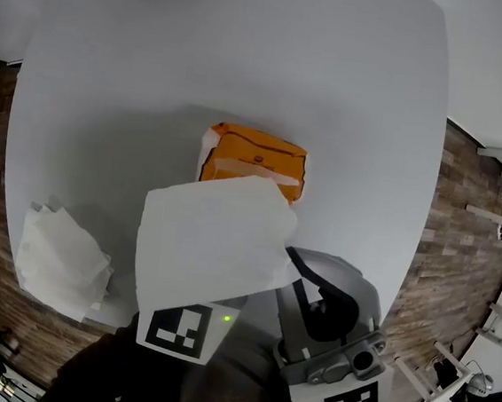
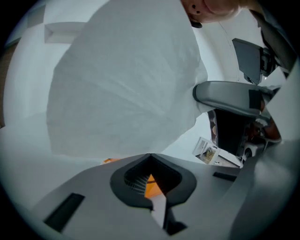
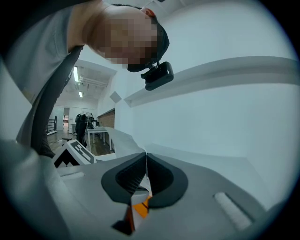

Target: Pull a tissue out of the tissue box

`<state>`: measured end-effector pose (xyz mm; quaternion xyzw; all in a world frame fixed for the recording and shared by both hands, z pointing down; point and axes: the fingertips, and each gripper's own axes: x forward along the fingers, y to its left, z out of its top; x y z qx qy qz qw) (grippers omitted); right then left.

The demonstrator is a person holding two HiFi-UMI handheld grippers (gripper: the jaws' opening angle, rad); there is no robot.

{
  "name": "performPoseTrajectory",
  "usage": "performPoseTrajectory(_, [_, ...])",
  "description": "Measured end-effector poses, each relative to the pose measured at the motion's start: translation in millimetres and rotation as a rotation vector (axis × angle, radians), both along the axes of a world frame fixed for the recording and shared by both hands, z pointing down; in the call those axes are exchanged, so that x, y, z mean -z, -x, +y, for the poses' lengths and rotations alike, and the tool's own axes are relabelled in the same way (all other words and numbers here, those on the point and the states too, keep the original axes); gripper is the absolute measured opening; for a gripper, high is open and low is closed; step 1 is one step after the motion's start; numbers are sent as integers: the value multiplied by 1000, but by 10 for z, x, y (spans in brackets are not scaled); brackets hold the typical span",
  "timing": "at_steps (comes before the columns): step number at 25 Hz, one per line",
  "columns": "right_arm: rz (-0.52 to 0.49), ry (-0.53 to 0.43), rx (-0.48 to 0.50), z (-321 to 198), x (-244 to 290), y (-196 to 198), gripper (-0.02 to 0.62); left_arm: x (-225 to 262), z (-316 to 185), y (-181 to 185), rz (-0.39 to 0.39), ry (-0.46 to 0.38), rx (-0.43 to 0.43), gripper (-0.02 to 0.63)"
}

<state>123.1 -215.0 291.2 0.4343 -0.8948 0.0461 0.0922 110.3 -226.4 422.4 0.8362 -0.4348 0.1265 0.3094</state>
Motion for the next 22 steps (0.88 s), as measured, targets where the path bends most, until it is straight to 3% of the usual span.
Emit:
performPoseTrajectory(4, [-7,-25,26,180,166,101,5,-2,358,134,-18,176,41,0])
performPoseTrajectory(6, [-8,-43,29,281,274,119,5,66,519,199,-36,205,42,0])
performPoseTrajectory(8, [-11,-63,29,414,412,123,5,249,598,244,-36,134,37,0])
performPoseTrajectory(12, [-23,-97,35,814,728,127,5,939,702,275,-6,-221,28,0])
performPoseTrajectory(13, [-26,-100,43,928,788,131,5,1097,792,292,-10,-272,35,0])
performPoseTrajectory(22, [-30,-42,170,1756,889,468,5,1522,1936,935,-42,-313,259,0])
